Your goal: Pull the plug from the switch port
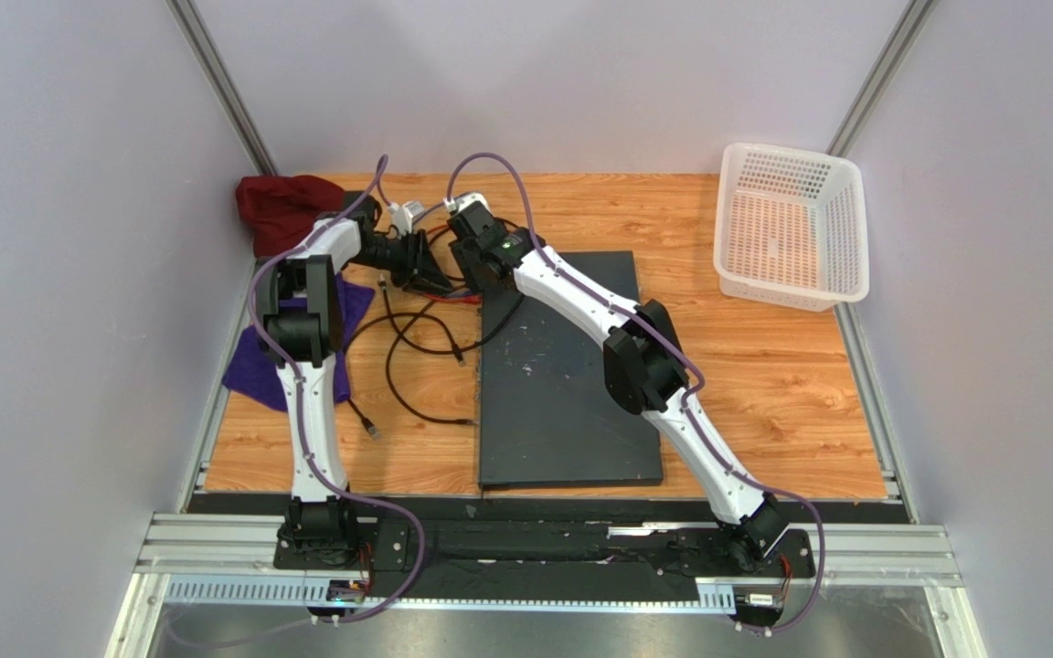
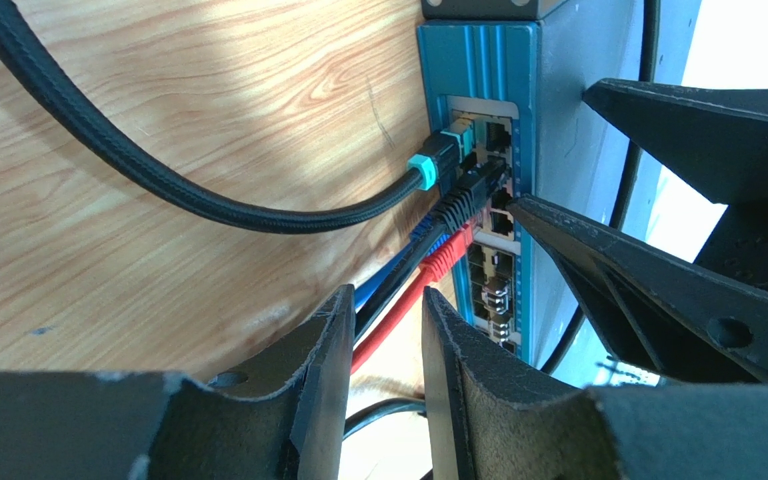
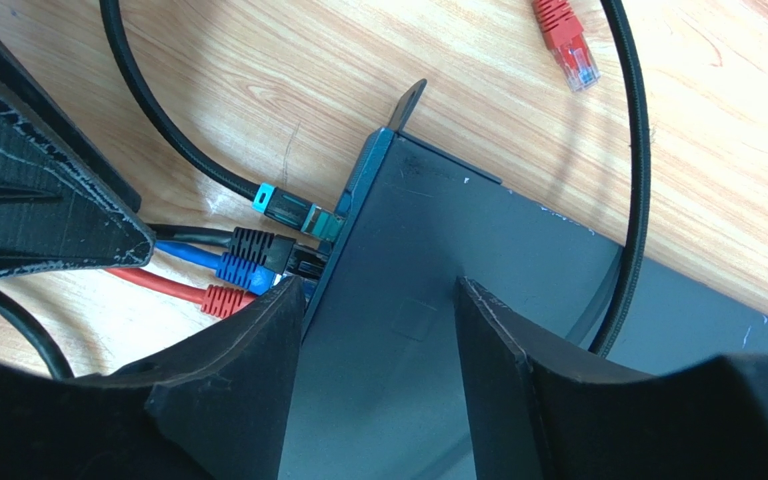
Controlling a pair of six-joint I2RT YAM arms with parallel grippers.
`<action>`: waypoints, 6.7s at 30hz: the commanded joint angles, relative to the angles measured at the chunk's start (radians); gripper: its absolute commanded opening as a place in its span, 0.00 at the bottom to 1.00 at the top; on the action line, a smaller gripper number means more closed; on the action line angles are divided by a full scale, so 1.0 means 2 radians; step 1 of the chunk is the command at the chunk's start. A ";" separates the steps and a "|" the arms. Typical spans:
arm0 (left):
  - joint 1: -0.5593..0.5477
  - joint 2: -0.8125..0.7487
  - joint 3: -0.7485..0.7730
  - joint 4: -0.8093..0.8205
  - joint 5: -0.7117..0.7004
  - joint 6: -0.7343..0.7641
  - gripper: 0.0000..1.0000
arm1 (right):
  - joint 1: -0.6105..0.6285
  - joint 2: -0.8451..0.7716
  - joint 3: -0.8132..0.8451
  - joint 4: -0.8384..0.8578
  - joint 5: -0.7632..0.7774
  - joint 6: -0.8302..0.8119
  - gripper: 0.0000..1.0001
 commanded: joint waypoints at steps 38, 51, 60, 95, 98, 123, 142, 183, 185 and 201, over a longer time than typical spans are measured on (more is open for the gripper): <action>0.002 -0.029 -0.003 -0.036 0.041 -0.001 0.42 | 0.013 0.099 0.052 -0.063 0.146 -0.109 0.49; 0.001 0.004 0.039 -0.049 0.040 -0.040 0.60 | 0.012 0.093 0.043 -0.072 0.150 -0.091 0.48; 0.014 -0.057 0.007 0.014 -0.014 -0.028 0.58 | 0.012 0.088 0.034 -0.076 0.148 -0.085 0.48; 0.001 0.075 0.182 -0.178 -0.013 0.144 0.51 | 0.010 0.082 0.026 -0.086 0.140 -0.065 0.47; -0.004 0.076 0.181 -0.179 -0.049 0.158 0.49 | 0.010 0.082 0.026 -0.088 0.139 -0.063 0.47; -0.026 0.097 0.222 -0.208 -0.073 0.186 0.15 | 0.006 0.082 0.027 -0.094 0.131 -0.057 0.47; -0.015 0.085 0.207 -0.201 -0.081 0.188 0.35 | 0.005 0.081 0.027 -0.095 0.129 -0.044 0.47; -0.003 0.003 0.258 -0.221 -0.133 0.288 0.00 | -0.051 -0.002 0.024 -0.122 -0.044 -0.018 0.67; -0.003 -0.012 0.252 -0.228 -0.071 0.294 0.00 | -0.067 -0.033 0.011 -0.122 -0.075 -0.020 0.68; -0.007 -0.086 0.126 -0.182 -0.165 0.220 0.16 | -0.141 -0.179 -0.061 -0.122 -0.115 -0.066 0.71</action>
